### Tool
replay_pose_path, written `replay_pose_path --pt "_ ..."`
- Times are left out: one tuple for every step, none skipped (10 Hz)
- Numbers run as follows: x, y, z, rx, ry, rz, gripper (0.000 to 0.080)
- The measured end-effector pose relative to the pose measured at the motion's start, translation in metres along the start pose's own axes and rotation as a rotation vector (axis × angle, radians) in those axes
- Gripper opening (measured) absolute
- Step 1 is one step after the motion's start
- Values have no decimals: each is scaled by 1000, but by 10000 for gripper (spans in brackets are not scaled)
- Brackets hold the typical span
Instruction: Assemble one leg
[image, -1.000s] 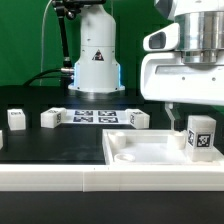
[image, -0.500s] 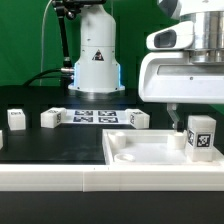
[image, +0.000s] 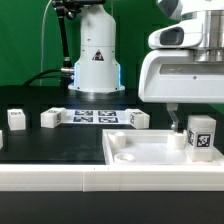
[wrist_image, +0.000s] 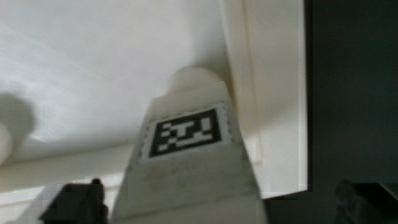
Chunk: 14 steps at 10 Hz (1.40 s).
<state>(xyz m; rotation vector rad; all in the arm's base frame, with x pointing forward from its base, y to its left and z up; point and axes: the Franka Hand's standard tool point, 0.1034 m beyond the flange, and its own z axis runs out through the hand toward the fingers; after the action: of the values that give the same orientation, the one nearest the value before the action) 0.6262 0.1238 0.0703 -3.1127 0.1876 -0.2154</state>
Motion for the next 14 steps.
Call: replay_pose_path --pt "0 0 0 0 0 4 626" --pt "0 0 0 0 0 4 626" --pt "0 0 0 0 0 5 438" --pt "1 2 0 -2 0 7 291" --pt "1 2 0 -2 0 7 291" --pt "1 2 0 -2 0 13 291" --pt "1 3 0 -2 0 40 291" --pt "2 5 -1 -2 2 47 291" --pt "3 5 0 0 9 99 291" --pt "2 6 0 2 25 219 291" --pt "2 8 1 -1 48 299 291" --pt "2 12 1 -8 62 351 295" --pt "1 14 1 -13 69 381 298" --pt "1 18 1 -17 75 433 298"
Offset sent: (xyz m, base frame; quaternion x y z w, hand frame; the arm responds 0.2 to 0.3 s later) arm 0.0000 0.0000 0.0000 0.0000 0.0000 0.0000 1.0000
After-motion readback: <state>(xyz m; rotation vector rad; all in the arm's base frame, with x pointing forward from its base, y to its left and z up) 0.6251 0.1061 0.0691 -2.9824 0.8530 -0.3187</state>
